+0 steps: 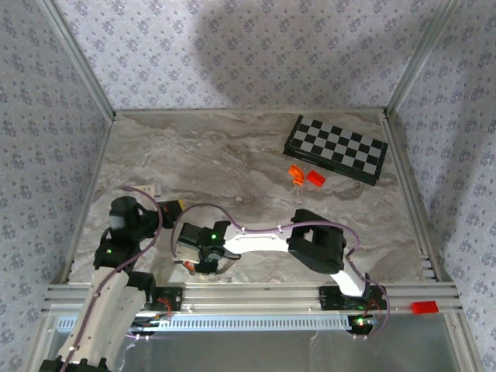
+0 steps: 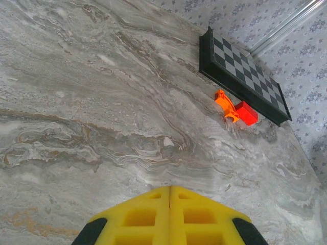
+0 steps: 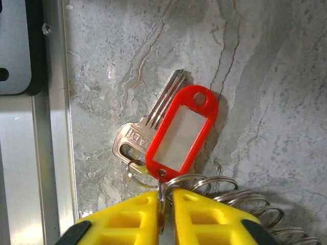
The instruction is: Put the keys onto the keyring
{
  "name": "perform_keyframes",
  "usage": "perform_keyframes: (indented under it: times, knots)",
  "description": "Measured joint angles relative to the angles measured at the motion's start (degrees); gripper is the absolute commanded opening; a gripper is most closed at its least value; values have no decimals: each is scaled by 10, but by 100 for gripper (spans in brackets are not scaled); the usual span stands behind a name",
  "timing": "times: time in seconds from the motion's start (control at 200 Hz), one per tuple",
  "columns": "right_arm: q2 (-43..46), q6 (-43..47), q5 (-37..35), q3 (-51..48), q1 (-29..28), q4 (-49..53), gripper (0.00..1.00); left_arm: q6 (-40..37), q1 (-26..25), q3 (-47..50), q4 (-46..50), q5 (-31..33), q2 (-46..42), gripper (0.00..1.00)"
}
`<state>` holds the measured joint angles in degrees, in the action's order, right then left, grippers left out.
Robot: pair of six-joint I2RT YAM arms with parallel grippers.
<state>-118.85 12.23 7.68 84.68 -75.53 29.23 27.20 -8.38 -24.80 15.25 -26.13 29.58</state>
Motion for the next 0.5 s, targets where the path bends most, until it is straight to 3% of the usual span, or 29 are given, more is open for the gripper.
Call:
perform_keyframes:
  times: [0.22,0.5]
  knots:
    - [0,4,2,1,0,0,0,-2,0,0,0,0,-3,4]
    - [14,3,1,-20,2,-10,0,-2,0,0,0,0,-3,0]
